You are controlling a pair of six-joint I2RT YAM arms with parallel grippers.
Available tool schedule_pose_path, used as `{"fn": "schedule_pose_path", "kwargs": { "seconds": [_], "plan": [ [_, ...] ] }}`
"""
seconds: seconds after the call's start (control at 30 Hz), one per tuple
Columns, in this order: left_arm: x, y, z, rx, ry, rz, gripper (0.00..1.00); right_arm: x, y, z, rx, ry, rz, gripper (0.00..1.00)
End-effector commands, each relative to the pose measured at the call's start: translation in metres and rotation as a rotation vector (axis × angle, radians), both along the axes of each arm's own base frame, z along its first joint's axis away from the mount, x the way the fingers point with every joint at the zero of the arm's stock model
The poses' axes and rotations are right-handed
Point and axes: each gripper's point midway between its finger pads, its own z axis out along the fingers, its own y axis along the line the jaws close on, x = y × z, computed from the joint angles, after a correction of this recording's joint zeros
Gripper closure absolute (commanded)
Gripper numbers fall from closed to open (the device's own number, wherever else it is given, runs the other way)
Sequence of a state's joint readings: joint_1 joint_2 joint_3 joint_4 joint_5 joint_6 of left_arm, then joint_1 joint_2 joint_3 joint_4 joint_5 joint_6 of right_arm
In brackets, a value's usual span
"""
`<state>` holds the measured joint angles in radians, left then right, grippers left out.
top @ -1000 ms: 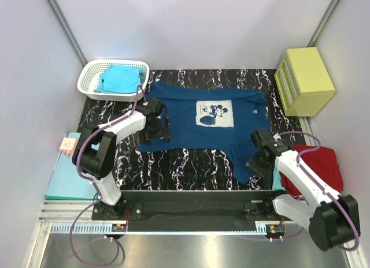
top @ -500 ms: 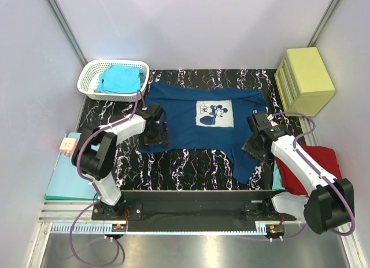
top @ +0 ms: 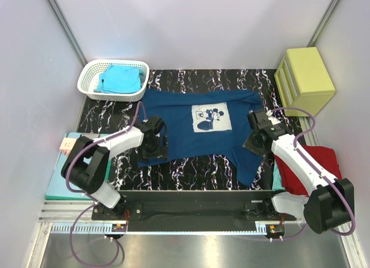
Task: Fold and stack the t-shirts
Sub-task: Flatten out the tshirt
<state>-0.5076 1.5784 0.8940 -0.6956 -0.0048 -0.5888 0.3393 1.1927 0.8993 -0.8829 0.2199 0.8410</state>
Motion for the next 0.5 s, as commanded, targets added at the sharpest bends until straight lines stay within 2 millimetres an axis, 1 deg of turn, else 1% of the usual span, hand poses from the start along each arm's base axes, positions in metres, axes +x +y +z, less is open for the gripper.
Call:
{"fn": "schedule_pose_path", "kwargs": {
  "seconds": [0.0,0.03,0.1,0.13,0.23,0.3,0.33,0.37,0.4,0.43,0.47],
  "plan": [
    [-0.035,0.002,0.011,0.000,0.079,-0.027,0.15,0.014,0.000,0.017,-0.021,-0.069,0.020,0.62],
    [-0.041,0.006,0.012,0.012,0.098,-0.035,0.15,0.014,-0.001,0.017,-0.022,-0.072,0.021,0.62],
    [-0.047,0.008,0.017,0.015,0.095,-0.051,0.15,0.013,-0.001,0.016,-0.025,-0.070,0.029,0.63],
    [-0.053,0.014,0.018,0.032,0.109,-0.060,0.14,0.014,-0.002,0.016,-0.029,-0.070,0.030,0.62],
    [-0.053,0.017,0.030,0.038,0.089,-0.068,0.14,0.017,-0.003,0.013,-0.042,-0.075,0.037,0.62],
    [-0.045,0.014,0.043,0.022,0.047,-0.062,0.13,0.024,-0.002,0.017,-0.052,-0.090,0.053,0.61],
    [-0.028,0.015,0.056,0.042,-0.028,-0.042,0.13,0.031,-0.002,0.018,-0.066,-0.102,0.056,0.61],
    [-0.017,0.012,0.066,0.034,-0.079,-0.029,0.11,0.036,-0.003,0.021,-0.085,-0.112,0.068,0.60],
    [-0.006,0.010,0.074,0.033,-0.124,-0.021,0.10,0.047,-0.002,0.029,-0.090,-0.141,0.072,0.58],
    [0.018,0.005,0.091,0.025,-0.213,-0.005,0.09,0.059,-0.001,0.026,-0.106,-0.143,0.072,0.56],
    [0.028,0.002,0.091,0.023,-0.219,0.006,0.08,0.067,-0.001,0.025,-0.116,-0.140,0.079,0.56]
  ]
}}
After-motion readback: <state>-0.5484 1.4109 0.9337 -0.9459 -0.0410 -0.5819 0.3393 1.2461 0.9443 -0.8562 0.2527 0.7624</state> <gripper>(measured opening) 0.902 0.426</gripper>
